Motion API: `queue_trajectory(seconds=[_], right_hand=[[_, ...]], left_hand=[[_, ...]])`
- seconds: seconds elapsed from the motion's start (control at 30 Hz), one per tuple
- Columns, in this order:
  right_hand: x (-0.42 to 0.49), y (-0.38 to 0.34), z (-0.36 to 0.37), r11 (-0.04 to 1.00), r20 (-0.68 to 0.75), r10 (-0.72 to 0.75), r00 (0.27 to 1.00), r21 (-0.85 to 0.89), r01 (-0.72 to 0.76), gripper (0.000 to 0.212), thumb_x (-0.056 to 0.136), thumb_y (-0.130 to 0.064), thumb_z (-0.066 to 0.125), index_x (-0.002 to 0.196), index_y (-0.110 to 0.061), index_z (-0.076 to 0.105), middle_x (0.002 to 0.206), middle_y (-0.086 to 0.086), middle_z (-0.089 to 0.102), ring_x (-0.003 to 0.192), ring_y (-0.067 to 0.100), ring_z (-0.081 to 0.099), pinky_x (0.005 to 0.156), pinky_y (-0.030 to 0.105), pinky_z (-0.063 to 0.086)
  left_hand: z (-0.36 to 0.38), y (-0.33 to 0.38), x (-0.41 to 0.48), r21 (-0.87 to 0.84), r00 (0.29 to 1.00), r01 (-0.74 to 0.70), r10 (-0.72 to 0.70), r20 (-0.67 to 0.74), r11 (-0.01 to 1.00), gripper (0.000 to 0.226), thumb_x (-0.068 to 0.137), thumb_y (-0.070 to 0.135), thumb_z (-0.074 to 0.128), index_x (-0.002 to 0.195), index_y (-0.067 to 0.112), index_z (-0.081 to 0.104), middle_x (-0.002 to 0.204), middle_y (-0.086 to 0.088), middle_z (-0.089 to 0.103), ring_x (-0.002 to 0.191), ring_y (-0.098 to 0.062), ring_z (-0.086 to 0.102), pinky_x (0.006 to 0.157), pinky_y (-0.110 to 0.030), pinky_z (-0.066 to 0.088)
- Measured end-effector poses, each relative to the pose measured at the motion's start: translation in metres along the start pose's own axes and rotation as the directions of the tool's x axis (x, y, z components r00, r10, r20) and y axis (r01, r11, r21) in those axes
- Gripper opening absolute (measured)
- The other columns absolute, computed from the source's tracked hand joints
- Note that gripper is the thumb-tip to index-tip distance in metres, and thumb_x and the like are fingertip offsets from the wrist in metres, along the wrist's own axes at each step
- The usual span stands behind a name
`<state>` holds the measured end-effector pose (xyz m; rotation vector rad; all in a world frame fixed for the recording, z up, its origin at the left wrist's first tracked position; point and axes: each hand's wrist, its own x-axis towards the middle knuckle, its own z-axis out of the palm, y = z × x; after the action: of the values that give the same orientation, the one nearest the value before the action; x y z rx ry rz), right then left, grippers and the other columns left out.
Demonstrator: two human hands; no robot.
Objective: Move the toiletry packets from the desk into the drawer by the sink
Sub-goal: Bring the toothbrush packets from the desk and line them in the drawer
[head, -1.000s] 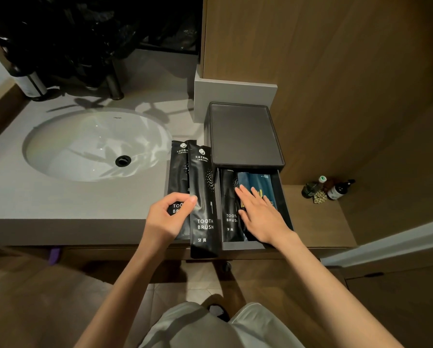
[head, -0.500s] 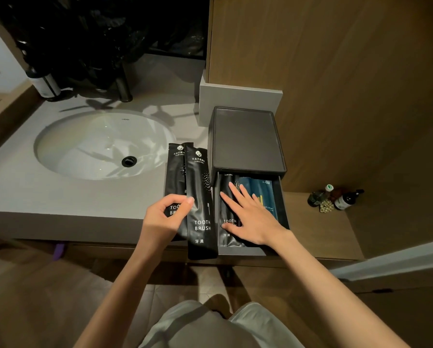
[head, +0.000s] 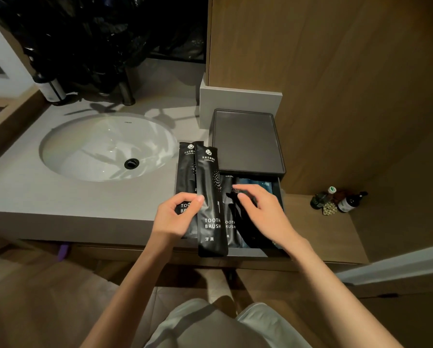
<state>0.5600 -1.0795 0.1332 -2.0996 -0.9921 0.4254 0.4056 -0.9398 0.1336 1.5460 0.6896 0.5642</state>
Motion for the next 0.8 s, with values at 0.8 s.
queue_trajectory(seconds=[0.8], right_hand=[[-0.034,0.012,-0.057,0.660,0.237,0.447,0.862,0.563,-0.497,0.004,0.090,-0.016,0.064,0.088,-0.012,0.065,0.071,0.001,0.070,0.061,0.010,0.064,0.051,0.019,0.049]], left_hand=[[0.007,-0.016,0.006,0.418,0.990,-0.059,0.108,-0.094,0.907,0.022,0.095,0.016,0.055,0.108,0.025,0.071,0.112,-0.001,0.060,0.087,0.012,0.051,0.072,0.005,0.034]])
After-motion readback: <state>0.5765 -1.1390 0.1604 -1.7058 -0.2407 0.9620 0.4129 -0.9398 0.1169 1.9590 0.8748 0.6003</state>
